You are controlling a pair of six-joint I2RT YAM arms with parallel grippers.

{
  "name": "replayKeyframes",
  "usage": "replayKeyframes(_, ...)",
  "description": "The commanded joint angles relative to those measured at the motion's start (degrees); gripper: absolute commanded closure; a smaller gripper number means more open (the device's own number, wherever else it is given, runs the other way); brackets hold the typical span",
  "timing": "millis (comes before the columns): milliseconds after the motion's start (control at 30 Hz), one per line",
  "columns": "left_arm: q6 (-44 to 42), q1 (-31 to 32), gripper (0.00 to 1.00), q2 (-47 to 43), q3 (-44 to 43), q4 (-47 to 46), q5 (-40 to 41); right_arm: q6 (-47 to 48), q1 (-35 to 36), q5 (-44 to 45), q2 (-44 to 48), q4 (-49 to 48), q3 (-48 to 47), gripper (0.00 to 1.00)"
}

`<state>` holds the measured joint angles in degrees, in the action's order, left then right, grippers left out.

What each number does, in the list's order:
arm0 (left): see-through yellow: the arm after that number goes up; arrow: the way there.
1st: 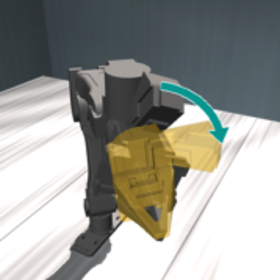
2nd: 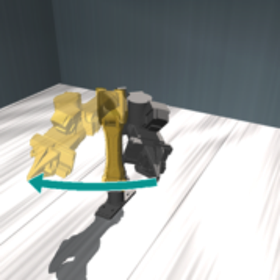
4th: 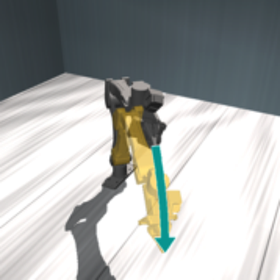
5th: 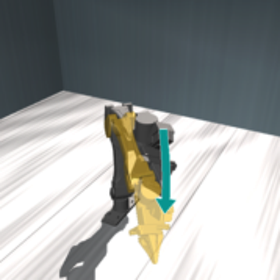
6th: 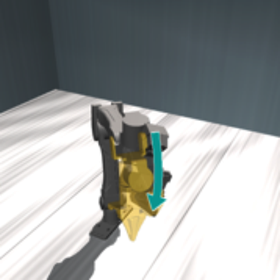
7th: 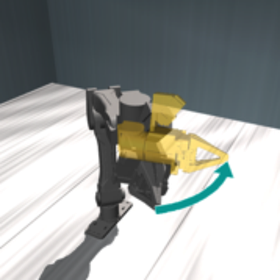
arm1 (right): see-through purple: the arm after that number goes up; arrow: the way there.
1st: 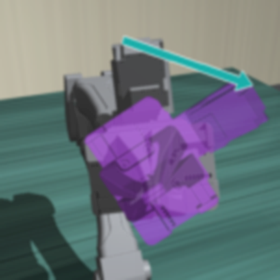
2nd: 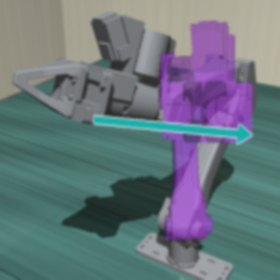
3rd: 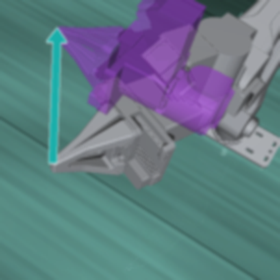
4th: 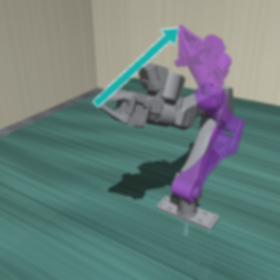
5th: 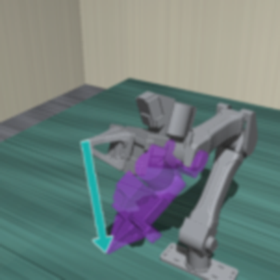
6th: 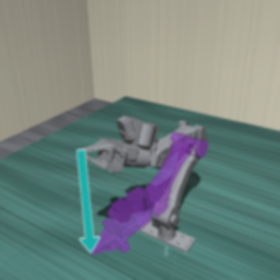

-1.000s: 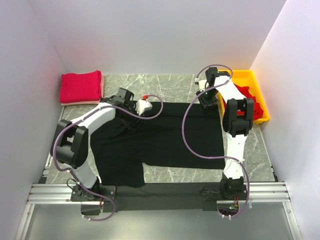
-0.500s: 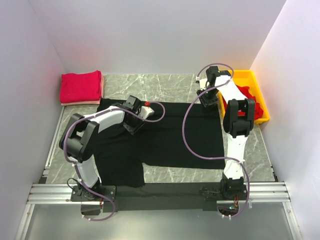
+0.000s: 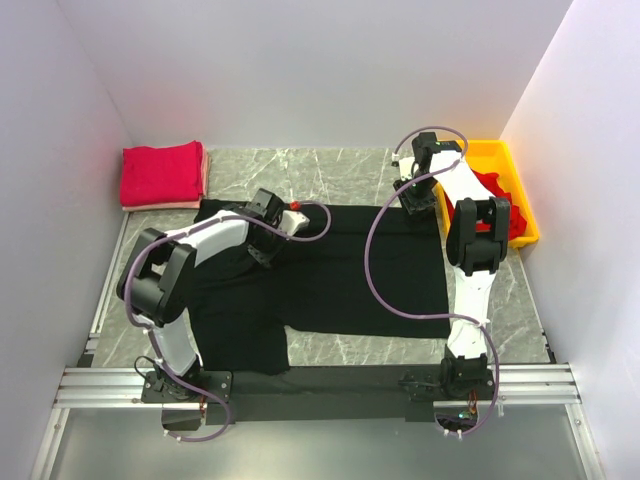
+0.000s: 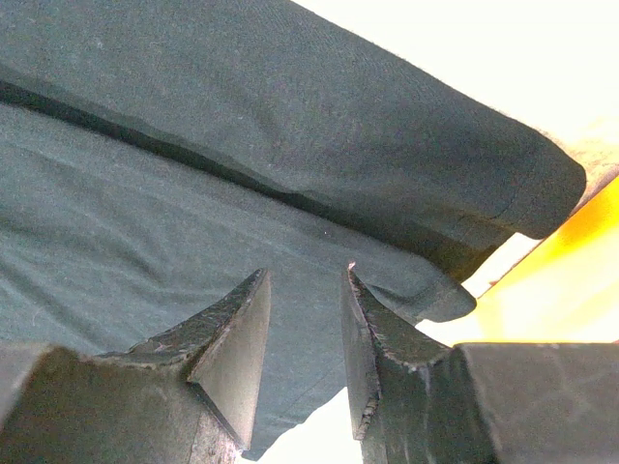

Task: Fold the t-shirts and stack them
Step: Fold the tshirt

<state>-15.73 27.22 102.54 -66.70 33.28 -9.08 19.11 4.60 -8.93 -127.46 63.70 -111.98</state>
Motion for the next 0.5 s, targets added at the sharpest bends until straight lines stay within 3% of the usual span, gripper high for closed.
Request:
replayKeyframes(0, 0.87, 0.2, 0.96, -3.49, -3.0, 3.28, -6.03, -0.3, -0.29, 0.49, 2.57, -0.07, -0.96, 0.58)
replayKeyframes(100, 0.78, 0.29, 0.82, -4.1, -3.09, 4.52, -7.97, -0.13, -0.29, 0.4, 2.48, 0.02, -0.87, 0.58)
replayKeyframes(167, 0.61, 0.2, 0.8, -4.54, -2.91, 4.43, -8.23, -0.13, -0.38, 0.32, 2.57, -0.07, -0.87, 0.57)
replayKeyframes(300, 0.78, 0.2, 0.99, -4.63, -3.18, 4.43, -8.32, -0.13, -0.29, 0.23, 2.3, 0.1, -1.22, 0.58)
replayKeyframes(467, -0.62, 0.11, 0.99, -5.6, -3.35, 4.69, -13.23, 0.13, -0.3, 0.14, 2.22, 0.19, -1.13, 0.57)
